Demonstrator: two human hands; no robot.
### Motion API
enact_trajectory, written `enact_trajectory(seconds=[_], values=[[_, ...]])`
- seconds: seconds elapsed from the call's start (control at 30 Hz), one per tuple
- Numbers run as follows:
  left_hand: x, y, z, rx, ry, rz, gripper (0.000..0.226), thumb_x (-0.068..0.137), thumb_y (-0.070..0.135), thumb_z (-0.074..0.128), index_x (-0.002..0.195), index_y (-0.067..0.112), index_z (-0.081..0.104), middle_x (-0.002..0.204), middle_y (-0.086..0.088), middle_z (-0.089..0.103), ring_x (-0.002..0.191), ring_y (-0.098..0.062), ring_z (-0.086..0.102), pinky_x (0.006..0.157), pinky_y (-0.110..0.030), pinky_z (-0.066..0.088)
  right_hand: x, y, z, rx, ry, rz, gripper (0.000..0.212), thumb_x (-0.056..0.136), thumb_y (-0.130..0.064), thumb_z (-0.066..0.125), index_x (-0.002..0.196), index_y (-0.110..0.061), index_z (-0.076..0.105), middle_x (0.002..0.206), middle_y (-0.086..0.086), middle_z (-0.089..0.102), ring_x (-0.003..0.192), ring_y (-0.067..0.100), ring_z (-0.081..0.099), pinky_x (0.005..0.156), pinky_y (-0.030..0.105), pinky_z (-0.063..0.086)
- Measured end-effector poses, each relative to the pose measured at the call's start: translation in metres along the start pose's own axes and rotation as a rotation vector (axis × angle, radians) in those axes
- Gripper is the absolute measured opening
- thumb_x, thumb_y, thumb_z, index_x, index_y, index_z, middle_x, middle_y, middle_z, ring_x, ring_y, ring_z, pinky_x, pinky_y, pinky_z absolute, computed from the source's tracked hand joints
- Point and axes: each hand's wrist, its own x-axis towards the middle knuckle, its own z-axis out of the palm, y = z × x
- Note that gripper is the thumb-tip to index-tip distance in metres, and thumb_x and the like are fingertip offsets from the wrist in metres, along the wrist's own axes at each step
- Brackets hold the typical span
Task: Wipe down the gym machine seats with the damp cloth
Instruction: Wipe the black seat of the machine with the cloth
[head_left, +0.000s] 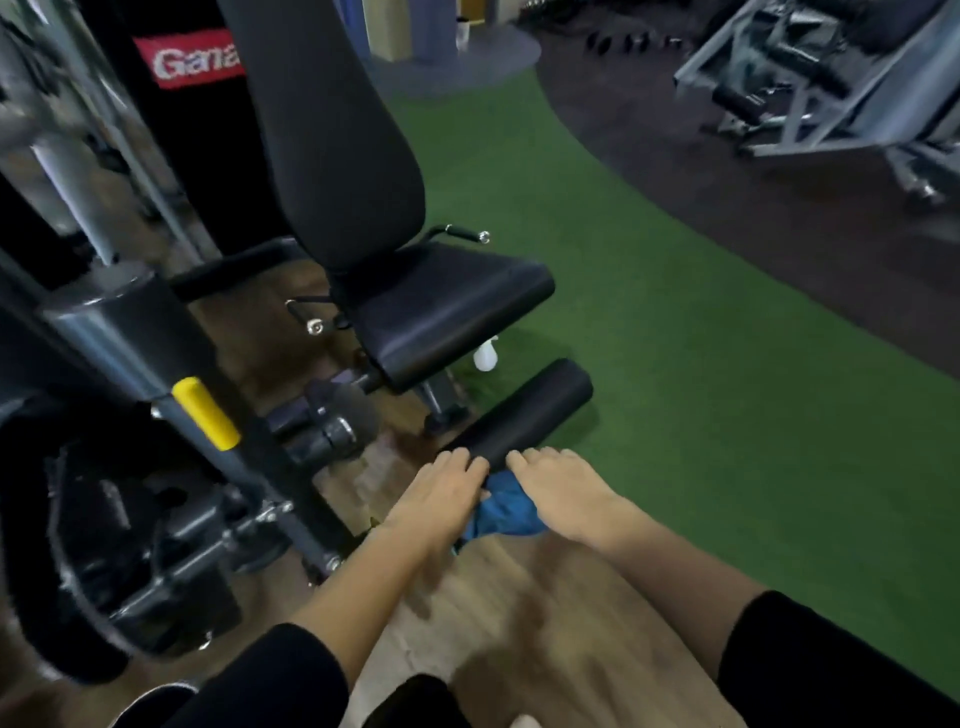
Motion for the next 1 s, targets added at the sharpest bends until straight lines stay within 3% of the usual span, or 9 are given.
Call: enact_trajectory(seconds=[0.17,0.43,1.0], values=[[0.090,-0.018,-0.016,0.000,-0.008,-0.018,0.027,0.101,0.030,0.038,0.120,0.012,0.043,0.114,-0.007,0.045,0.106,-0.026,0.046,0.084,-0.036,0.037,0.069,0.065,-0.002,0.005,-0.004,-0.007,0.051,0.086,-0.003,0.050,0.134,-0.007,0.032,0.125,0.010,0.052,0.112,0.029,0.052,0.088,0.037,0.040],[0.221,-0.105,-0.037,-0.016,0.000,-0.083,0.025,0.100,0.029,0.040,0.117,0.011,0.045,0.113,-0.009,0.045,0.104,-0.028,0.046,0.083,-0.037,0.036,0.224,0.128,-0.021,0.001,-0.017,-0.073,0.048,0.084,-0.006,0.058,0.127,-0.008,0.036,0.123,0.010,0.053,0.111,0.029,0.053,0.087,0.037,0.041],[0.412,-0.267,-0.066,-0.008,0.011,-0.529,0.029,0.101,0.033,0.036,0.122,0.014,0.043,0.117,-0.008,0.045,0.110,-0.027,0.044,0.082,-0.036,0.035,0.533,0.202,-0.053,-0.082,0.005,-0.418,0.056,0.084,-0.002,0.057,0.132,-0.008,0.032,0.127,0.011,0.051,0.115,0.029,0.050,0.091,0.037,0.039]])
